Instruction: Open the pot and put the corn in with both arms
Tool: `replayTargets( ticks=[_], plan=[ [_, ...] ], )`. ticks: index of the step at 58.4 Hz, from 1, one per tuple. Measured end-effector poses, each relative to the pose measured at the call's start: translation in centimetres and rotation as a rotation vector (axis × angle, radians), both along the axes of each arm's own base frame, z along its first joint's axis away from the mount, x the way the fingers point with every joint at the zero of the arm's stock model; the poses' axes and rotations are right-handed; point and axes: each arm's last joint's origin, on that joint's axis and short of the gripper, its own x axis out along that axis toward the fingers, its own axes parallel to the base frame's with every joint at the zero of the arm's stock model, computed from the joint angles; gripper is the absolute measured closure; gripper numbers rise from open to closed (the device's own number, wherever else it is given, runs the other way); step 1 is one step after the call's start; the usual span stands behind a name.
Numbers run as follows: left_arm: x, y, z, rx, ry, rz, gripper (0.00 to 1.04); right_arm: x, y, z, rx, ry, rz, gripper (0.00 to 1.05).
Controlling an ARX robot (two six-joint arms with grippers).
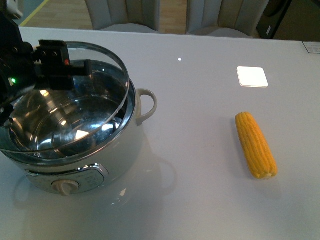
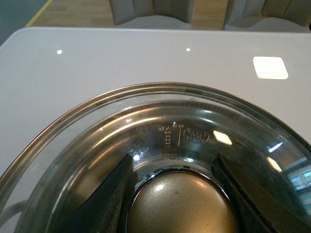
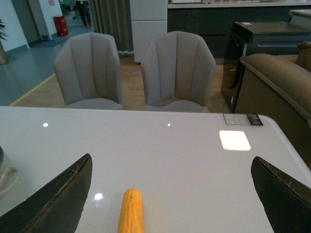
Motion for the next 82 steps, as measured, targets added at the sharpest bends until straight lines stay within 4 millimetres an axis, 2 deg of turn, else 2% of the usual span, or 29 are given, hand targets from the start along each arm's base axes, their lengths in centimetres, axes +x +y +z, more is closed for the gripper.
replayTargets(
  ticks=[14,22,31,44,52,63,73,82],
  plan=[
    [-0.1,1.2,3.1,-0.013,-0.039,0.030,0.61,0.0,0.0,0.0,0.000,0.000,0.000,0.09],
    [-0.2,2.5,4.9,-0.027,-0.089,0.057,0.61,0.0,0.0,0.0,0.000,0.000,0.000,0.09],
    [0.0,5.7,6.6,-0.018,-0.145,0.129,0.61,0.0,0.0,0.0,0.000,0.000,0.000,0.09],
    [0.0,11.4,6.9,-0.002,-0.175,0.288,0.61,0.0,0.0,0.0,0.000,0.000,0.000,0.09],
    [-0.3,15.1,6.1,0.015,-0.170,0.383,0.61,0.0,0.0,0.0,0.000,0.000,0.000,0.09],
    [-0.8,19.2,3.5,0.016,-0.101,0.473,0.61,0.0,0.0,0.0,0.000,0.000,0.000,0.09],
    [-0.3,21.3,0.8,0.022,-0.082,0.540,0.61,0.0,0.0,0.0,0.000,0.000,0.000,0.09],
    [0.5,22.0,-2.0,0.024,-0.055,0.564,0.61,0.0,0.0,0.0,0.000,0.000,0.000,0.09]
  ],
)
